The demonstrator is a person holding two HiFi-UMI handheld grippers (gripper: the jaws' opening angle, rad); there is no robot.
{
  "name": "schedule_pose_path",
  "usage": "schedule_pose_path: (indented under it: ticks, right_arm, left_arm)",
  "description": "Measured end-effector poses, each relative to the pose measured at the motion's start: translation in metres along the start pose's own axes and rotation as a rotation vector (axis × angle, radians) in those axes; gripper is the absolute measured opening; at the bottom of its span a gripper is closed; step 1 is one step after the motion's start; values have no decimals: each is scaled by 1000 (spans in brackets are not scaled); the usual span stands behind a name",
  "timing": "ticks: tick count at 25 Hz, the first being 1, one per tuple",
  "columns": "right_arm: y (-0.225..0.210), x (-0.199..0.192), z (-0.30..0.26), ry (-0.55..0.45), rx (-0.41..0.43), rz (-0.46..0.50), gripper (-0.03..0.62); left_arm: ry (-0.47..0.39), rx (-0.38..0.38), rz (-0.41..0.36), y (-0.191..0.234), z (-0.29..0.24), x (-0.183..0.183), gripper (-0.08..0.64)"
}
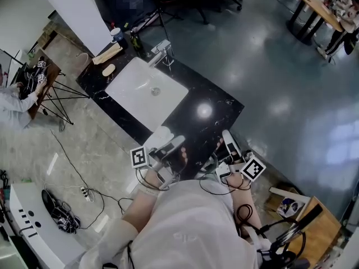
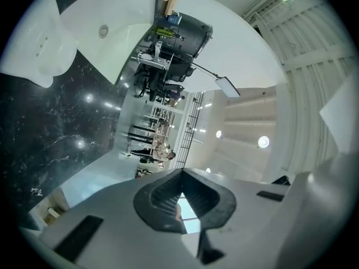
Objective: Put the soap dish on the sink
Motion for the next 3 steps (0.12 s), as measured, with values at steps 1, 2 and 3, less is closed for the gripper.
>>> schedule_pose_path:
  ticks: [1,2,3]
  right_arm:
    - [0,0,0,2,1,-2,55]
    - [0,0,0,3,2,-3,55]
    - [0,-1,0,5,4,-3,55]
  left_arm:
    - [2,-4,-4,-1,0,-1,8]
    - [4,-7,-8,-1,0,-1,8]
    - [6,-11,-12,-2,0,-2,8]
Point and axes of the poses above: the fingertips, and each gripper's own axes: z backward along the fingers, y to its left, x out of its top, the point moved 2 cm from there along z, backward along the fingers, and after that the axes turned 1 degree about x, right-handed, at the moved point
